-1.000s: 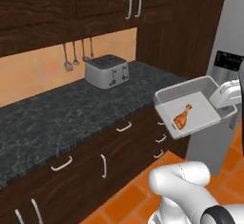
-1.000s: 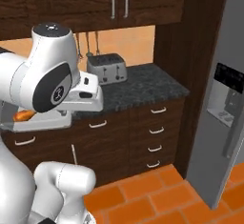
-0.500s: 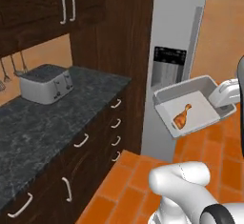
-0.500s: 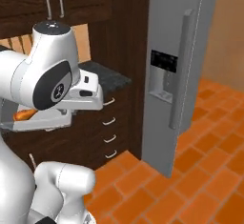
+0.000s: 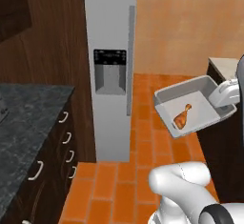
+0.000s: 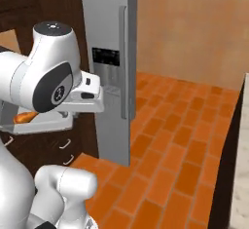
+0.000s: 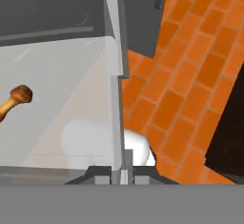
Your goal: Take the meat container that has the chicken drumstick and place it on the second highest rack of the freezer. Then take the vegetable container that has the carrot and tomato and place it on the highest rack of the freezer.
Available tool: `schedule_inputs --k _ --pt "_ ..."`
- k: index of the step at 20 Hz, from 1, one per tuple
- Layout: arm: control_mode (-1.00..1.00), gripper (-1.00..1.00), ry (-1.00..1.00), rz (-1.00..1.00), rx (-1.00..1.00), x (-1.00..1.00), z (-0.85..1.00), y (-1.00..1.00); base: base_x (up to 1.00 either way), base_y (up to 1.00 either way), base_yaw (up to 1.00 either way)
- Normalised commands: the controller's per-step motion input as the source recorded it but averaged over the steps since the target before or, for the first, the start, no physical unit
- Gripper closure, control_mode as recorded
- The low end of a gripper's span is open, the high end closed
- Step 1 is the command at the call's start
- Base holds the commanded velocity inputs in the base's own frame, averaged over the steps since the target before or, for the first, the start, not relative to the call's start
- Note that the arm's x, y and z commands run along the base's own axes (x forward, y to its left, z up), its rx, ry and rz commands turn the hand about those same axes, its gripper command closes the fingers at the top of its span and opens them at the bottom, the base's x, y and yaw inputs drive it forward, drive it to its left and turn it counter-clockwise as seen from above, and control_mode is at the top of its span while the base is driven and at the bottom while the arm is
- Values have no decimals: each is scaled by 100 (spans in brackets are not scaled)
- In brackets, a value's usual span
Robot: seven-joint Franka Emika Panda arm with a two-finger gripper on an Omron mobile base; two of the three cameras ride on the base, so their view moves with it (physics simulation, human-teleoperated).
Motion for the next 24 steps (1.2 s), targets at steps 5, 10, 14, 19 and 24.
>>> schedule_inputs --k 5,10,14,19,24 --pt "100 100 0 0 0 0 0 0 0 -18 -46" --pt "100 100 0 0 0 0 0 0 51 -22 -16" --pt "100 100 0 0 0 0 0 0 98 -55 -1" --pt "100 100 0 0 0 0 0 0 80 -66 0" --pt "100 100 0 0 0 0 0 0 56 -71 0"
